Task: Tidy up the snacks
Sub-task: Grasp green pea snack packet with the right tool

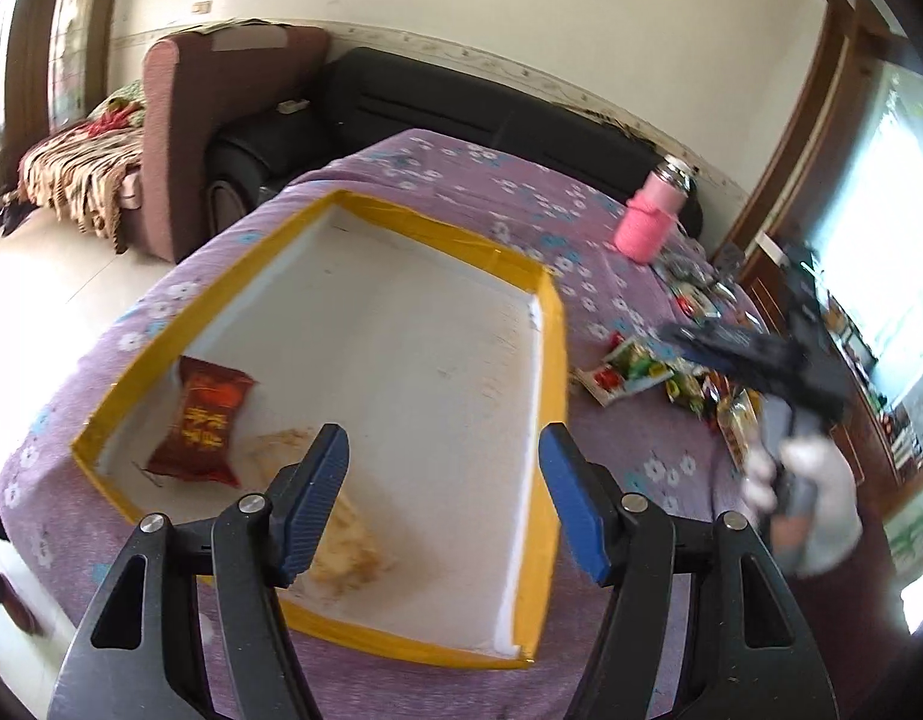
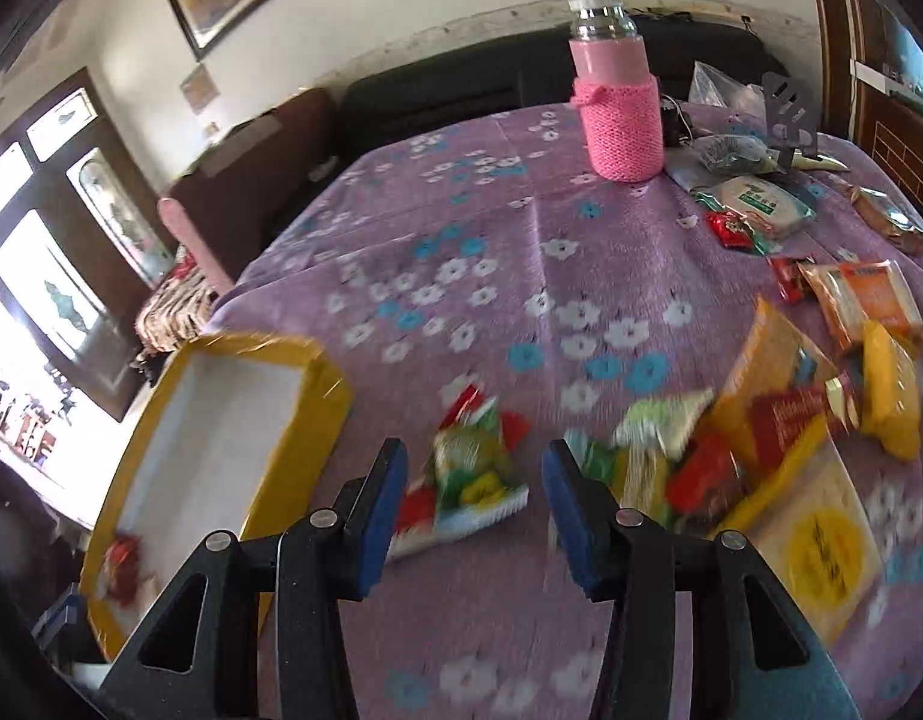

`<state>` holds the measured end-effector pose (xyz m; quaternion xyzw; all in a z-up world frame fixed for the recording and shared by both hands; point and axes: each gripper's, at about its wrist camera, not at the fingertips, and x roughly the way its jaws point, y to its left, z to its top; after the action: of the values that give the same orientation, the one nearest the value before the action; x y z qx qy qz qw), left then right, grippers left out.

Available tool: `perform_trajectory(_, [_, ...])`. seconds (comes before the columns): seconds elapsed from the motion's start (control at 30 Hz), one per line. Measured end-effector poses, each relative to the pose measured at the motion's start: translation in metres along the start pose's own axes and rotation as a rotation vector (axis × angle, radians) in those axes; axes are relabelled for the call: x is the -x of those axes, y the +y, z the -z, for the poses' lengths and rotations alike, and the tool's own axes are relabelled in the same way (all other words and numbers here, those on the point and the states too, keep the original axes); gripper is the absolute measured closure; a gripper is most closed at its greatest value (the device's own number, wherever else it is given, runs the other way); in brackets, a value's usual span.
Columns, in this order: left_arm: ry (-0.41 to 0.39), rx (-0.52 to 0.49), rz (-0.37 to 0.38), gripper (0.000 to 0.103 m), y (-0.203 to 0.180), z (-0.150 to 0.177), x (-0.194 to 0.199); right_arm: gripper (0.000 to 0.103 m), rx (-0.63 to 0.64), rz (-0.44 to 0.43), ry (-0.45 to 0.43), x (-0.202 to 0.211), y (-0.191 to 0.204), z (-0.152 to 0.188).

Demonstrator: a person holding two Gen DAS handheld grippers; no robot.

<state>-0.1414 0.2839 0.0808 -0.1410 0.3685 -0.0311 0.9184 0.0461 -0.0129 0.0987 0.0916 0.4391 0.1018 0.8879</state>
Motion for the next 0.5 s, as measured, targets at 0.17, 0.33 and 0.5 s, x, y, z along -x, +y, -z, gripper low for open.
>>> perform_trajectory(0.17, [0.009,-0.025,0.004,0.038,-0.013,0.002,0.000,0.054,0.043,0.046,0.093,-0.049,0.011,-0.010])
perform_trajectory(0.33, [0.015,-0.042,0.007,0.038,-0.019,0.003,-0.001,0.065,0.130,0.056,0.165,-0.053,0.021,0.013])
perform_trajectory(0.5, [0.037,-0.053,0.039,0.038,-0.027,0.005,-0.011,0.065,0.192,-0.084,0.263,-0.018,0.013,0.056])
